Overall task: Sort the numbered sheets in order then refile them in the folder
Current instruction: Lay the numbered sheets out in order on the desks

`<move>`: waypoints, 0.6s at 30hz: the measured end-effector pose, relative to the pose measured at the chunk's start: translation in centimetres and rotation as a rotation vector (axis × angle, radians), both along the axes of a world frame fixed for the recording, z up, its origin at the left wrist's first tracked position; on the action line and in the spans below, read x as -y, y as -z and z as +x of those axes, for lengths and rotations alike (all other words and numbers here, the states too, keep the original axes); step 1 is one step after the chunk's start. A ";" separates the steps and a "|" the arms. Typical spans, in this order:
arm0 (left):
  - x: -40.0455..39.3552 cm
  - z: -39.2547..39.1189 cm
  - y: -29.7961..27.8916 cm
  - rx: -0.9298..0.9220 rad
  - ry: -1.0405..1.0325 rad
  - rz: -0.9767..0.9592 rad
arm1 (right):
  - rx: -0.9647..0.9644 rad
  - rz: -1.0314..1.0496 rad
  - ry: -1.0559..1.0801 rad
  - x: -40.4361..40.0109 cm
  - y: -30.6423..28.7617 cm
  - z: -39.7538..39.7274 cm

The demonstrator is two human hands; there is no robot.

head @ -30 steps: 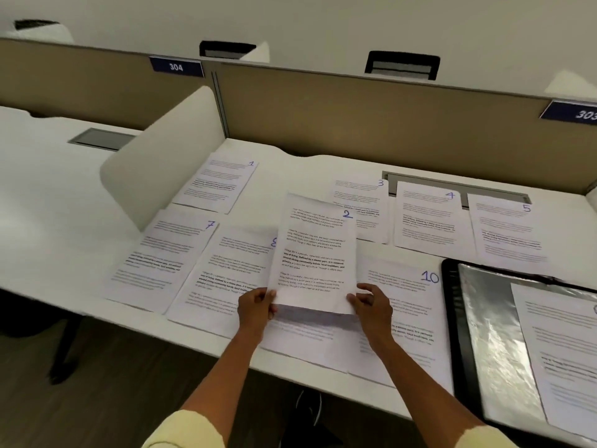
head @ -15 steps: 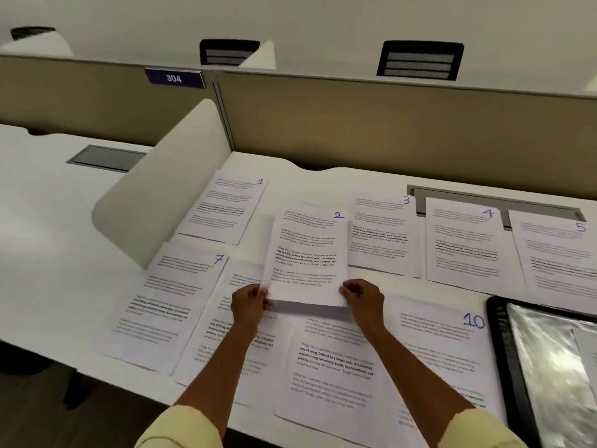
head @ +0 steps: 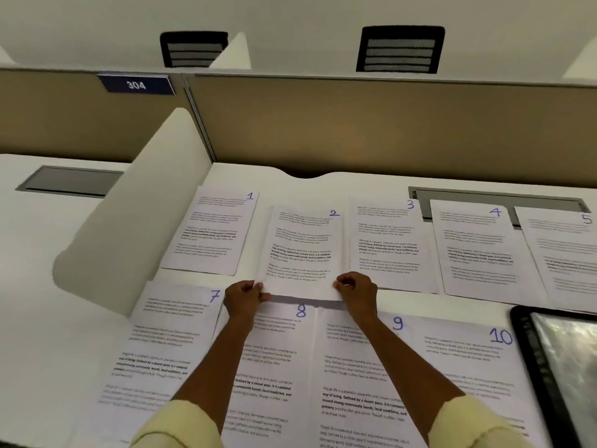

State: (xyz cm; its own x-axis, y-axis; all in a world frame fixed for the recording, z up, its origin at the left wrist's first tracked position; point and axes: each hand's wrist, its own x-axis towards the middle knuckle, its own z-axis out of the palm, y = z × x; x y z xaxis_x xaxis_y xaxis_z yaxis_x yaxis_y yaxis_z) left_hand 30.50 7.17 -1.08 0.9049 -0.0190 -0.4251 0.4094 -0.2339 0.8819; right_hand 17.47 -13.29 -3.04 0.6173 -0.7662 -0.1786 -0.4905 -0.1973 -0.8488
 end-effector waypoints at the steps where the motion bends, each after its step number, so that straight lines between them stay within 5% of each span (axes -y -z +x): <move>1: 0.0 0.7 0.2 -0.001 0.005 0.010 | -0.005 -0.004 0.004 -0.1 0.2 0.6; 18: 1.0 6.4 1.5 0.086 0.146 0.253 | -0.007 -0.100 0.097 -1.1 1.5 5.1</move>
